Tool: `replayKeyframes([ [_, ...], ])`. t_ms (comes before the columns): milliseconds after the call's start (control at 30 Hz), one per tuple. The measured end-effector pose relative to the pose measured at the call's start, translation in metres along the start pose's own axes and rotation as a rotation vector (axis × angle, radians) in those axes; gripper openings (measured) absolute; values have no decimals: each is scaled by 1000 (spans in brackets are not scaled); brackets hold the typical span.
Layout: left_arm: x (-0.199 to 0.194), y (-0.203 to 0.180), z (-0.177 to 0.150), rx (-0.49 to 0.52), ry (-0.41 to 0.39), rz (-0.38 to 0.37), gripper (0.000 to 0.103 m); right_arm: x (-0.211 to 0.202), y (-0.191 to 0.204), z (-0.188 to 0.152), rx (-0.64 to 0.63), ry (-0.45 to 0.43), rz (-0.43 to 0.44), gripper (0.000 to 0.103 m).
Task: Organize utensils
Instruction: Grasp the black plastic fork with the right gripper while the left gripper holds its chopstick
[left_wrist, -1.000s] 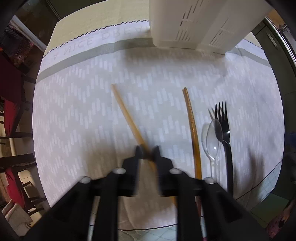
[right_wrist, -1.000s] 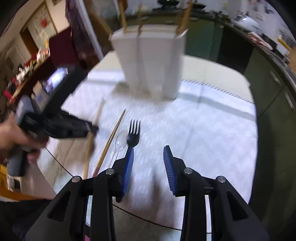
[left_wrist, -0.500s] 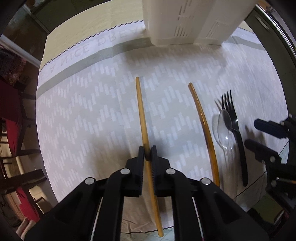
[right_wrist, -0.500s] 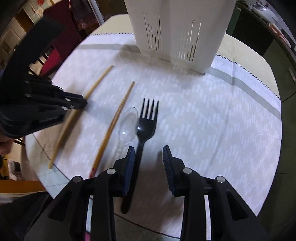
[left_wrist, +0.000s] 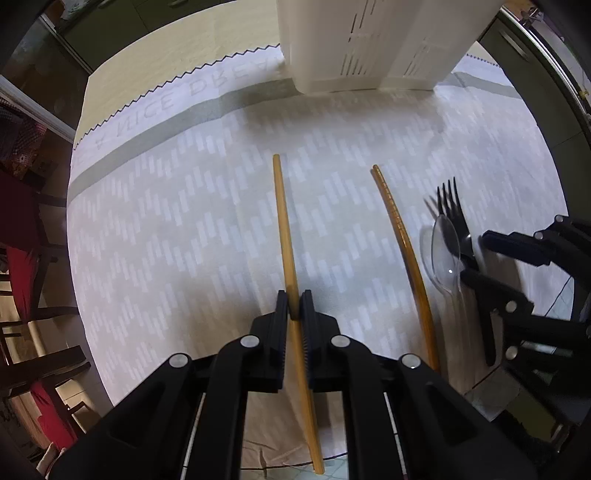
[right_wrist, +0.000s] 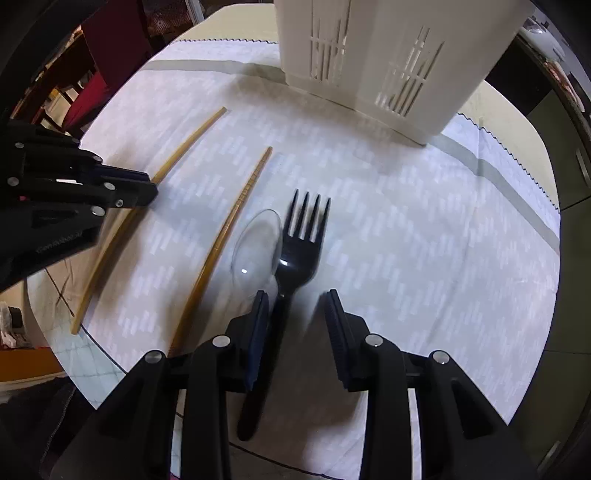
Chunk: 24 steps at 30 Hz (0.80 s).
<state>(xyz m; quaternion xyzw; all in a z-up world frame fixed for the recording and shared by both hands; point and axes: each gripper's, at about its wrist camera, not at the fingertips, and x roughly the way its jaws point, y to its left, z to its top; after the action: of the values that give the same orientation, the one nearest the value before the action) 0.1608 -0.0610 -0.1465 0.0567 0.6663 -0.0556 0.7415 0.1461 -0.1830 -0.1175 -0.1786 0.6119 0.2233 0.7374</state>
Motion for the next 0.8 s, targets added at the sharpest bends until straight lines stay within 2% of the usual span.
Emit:
replayKeyframes([
  [100,0,2,-1,-1,-1,-10,8,0,-12,-2,19,13,-47,32],
  [267,-5,5,-1,-13,1,-24,8,1,-27,1,71,17,-13,32],
  [567,-3,7,7,-31,5,-28,8,8,-21,29,73,28,-23,32],
  [667,-3,5,8,-31,8,-29,8,9,-21,33,74,34,2,25],
  [800,-5,5,12,-42,19,-48,10,11,-19,33,79,37,9,25],
])
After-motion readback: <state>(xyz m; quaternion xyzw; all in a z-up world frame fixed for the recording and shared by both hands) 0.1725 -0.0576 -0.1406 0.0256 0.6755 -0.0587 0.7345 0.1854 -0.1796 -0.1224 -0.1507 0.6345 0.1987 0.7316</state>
